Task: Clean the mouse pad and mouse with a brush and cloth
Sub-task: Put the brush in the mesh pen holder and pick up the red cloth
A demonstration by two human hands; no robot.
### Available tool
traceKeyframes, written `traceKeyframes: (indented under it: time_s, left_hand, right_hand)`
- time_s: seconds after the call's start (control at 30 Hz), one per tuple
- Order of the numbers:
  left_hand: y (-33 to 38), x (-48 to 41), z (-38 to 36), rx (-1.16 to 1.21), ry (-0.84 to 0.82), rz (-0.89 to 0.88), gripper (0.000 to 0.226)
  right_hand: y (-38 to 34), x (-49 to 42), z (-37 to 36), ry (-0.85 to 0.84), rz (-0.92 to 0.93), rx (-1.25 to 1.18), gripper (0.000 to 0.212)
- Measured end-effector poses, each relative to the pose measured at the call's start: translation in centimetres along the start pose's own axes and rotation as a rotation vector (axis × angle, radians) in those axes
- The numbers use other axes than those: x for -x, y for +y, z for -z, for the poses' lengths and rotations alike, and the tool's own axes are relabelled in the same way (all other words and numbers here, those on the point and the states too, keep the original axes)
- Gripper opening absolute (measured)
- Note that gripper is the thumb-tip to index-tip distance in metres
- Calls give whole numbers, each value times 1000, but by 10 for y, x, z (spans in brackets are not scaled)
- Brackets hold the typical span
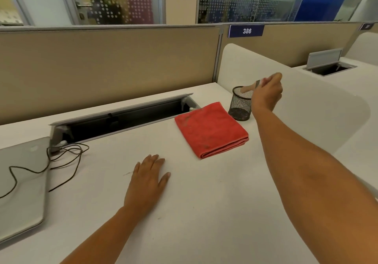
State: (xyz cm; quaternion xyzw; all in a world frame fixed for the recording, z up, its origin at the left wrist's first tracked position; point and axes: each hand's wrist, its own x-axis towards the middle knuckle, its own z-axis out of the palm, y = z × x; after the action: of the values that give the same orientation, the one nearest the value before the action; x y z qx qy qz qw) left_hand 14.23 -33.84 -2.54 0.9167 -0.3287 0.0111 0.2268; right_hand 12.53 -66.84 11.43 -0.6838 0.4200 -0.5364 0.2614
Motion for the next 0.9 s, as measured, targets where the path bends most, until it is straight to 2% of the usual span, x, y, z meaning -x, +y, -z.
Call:
traceKeyframes:
  time_s: [0.07,0.2,0.4,0.47,0.53,0.67,0.73,0.9]
  left_hand:
    - [-1,1,-1,19,15,-2,48]
    - [-1,0,-1,25,31,-5,48]
    - [0,1,0,32,38,-6,47]
    - [0,1,0,28,36,-6,47]
    - [1,1,0,33,39,-4,47]
    - [2,2,0,36,48,1,47]
    - [1,1,0,41,52,3,46]
    - [2,1,1,25,32,2,47]
  right_hand:
    - [5,1,-7,-45,2,24,4]
    - [13,6,-15,-184,42,113,21]
    - [30,35,-18,-299,347,313,27]
    - [38,49,-19,-390,418,348,25]
    - [45,63,-21,-523,401,391,28]
    - [57,79,-25,-831,128,559,67]
    - [63,84,-25,-934,75,641,78]
    - [66,100,-20,-832,138,661,60]
